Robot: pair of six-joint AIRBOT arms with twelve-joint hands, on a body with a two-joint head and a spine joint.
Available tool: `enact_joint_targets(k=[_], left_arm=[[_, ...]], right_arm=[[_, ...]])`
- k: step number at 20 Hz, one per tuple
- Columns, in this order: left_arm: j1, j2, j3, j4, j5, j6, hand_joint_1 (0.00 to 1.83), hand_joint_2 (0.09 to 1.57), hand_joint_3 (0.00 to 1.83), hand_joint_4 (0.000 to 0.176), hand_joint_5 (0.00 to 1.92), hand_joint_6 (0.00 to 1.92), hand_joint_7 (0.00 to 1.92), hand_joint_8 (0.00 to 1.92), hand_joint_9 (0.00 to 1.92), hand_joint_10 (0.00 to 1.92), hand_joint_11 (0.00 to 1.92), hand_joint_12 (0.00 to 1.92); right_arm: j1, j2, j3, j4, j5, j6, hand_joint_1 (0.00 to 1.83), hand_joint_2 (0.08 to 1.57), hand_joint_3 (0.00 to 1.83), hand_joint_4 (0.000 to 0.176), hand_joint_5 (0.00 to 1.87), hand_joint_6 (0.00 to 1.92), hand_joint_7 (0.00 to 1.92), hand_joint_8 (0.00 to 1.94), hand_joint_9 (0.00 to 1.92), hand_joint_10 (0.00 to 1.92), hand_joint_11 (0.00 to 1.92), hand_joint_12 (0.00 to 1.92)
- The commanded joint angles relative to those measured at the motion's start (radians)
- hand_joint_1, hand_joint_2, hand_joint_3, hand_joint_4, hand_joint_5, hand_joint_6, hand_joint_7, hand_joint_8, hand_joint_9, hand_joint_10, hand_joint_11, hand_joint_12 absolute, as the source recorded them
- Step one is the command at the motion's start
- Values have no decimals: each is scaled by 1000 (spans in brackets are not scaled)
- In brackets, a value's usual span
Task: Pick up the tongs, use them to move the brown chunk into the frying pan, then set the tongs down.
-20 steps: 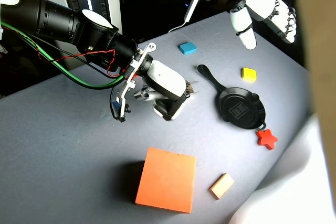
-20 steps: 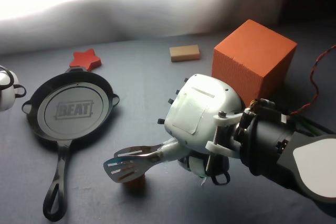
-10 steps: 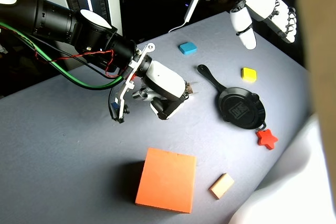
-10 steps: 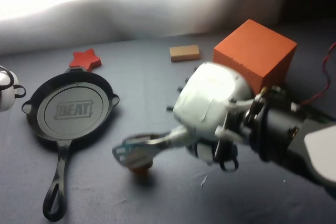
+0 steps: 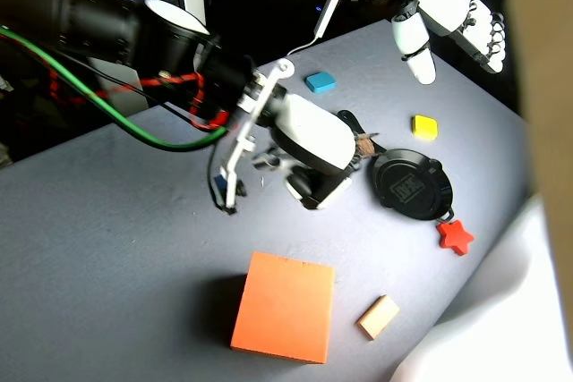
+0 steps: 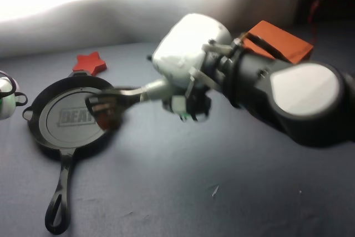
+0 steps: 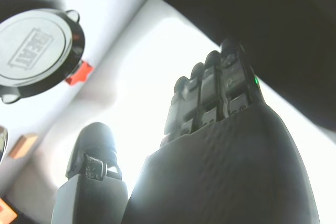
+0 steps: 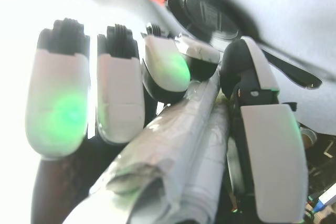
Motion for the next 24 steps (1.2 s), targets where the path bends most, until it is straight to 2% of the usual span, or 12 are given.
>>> enact_joint_targets(k=[1, 4, 5, 9, 11, 14, 15, 16, 18, 19, 24], left_arm=[[-5, 6, -4, 100, -56, 5, 27, 1304, 2, 28, 0, 0, 11, 0, 0, 0, 3, 38], [-5, 6, -4, 100, -56, 5, 33, 1303, 1, 26, 0, 0, 14, 2, 0, 0, 0, 49], [-5, 5, -3, 100, -56, 5, 56, 1303, 1, 20, 5, 1, 26, 0, 7, 1, 0, 80], [-5, 5, -3, 100, -56, 5, 49, 1300, 0, 30, 0, 0, 11, 3, 0, 0, 0, 56], [-5, 5, -3, 100, -56, 5, 45, 1298, 0, 29, 0, 0, 9, 1, 0, 0, 0, 59], [-3, 4, -2, 100, -57, 5, 54, 1297, 0, 25, 11, 3, 21, 2, 4, 1, 0, 103], [-3, 4, -2, 100, -57, 5, 61, 1298, 0, 22, 10, 2, 20, 1, 2, 0, 0, 104], [-4, 3, -2, 100, -57, 5, 55, 1297, 0, 26, 1, 0, 10, 1, 0, 0, 0, 87], [-4, 3, -2, 100, -57, 5, 51, 1300, 0, 27, 0, 0, 4, 0, 0, 0, 0, 49], [-4, 3, -2, 100, -57, 5, 53, 1295, 0, 31, 0, 0, 5, 0, 0, 0, 0, 48], [-4, 3, -3, 100, -57, 5, 15, 1303, 2, 28, 0, 0, 0, 0, 0, 0, 0, 3]], right_arm=[[25, -19, 32, -64, -37, 4, 944, 1439, 0, 176, 1407, 1921, 1603, 1941, 1704, 1921, 1701, 1921], [30, -107, 175, -142, 6, 108, 948, 1437, 0, 176, 1406, 1921, 1607, 1941, 1707, 1921, 1702, 1921], [27, -147, 232, -175, 23, 137, 934, 1445, 1, 176, 1395, 1921, 1609, 1941, 1708, 1921, 1695, 1921], [7, -254, 382, -282, 45, 216, 893, 1461, 6, 176, 1372, 1921, 1587, 1941, 1694, 1921, 1687, 1921], [-1, -301, 447, -330, 47, 254, 846, 1472, 9, 176, 1360, 1921, 1580, 1941, 1685, 1921, 1677, 1921], [-7, -319, 466, -377, 47, 291, 752, 1490, 12, 176, 1326, 1921, 1523, 1941, 1633, 1921, 1642, 1921], [-7, -320, 464, -384, 47, 304, 704, 1497, 12, 176, 1311, 1914, 1485, 1926, 1591, 1921, 1590, 1921], [-7, -320, 463, -384, 44, 304, 664, 1501, 11, 176, 1304, 1894, 1464, 1894, 1558, 1921, 1548, 1921], [-9, -319, 458, -389, 38, 295, 569, 1500, 5, 176, 1174, 1769, 1389, 1787, 1463, 1891, 1381, 1921], [-10, -316, 454, -390, 36, 285, 530, 1491, 0, 0, 1043, 1627, 1357, 1739, 1420, 1869, 1291, 1921], [-18, -286, 404, -391, 28, 255, 487, 1402, 0, 0, 995, 1162, 1248, 1548, 1248, 1830, 1019, 1921]])
